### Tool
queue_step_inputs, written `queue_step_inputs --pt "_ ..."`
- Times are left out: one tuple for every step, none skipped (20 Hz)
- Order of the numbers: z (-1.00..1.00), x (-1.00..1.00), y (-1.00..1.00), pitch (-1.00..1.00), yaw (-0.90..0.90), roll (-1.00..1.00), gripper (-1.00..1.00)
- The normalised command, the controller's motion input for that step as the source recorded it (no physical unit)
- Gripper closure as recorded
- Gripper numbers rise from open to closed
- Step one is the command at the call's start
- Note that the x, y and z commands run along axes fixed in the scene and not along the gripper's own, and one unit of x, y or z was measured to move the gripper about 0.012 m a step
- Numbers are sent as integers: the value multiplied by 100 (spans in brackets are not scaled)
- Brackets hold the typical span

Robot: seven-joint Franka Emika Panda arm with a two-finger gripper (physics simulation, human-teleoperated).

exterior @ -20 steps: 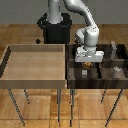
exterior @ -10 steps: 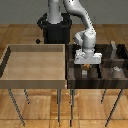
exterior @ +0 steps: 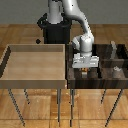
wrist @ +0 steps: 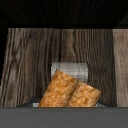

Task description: Place the loaf of bread into the appropriate compartment.

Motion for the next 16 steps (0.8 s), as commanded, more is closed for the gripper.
queue_step_inputs --pt "0 0 0 0 0 0 -100" --pt "0 0 0 0 0 0 -100" --pt "0 0 0 0 0 0 -100" --pt "0 0 0 0 0 0 -100" --pt "0 0 0 0 0 0 -100" --pt "0 0 0 0 0 0 -100" --pt "0 0 0 0 0 0 -100" --pt "0 0 0 0 0 0 -100" --pt "0 0 0 0 0 0 -100" --pt "0 0 0 0 0 0 -100" --pt "0 0 0 0 0 0 -100" --pt "0 0 0 0 0 0 -100" --pt "0 0 0 0 0 0 -100" --pt "0 0 0 0 0 0 -100" --pt "0 0 0 0 0 0 -100" --pt "0 0 0 0 0 0 -100"
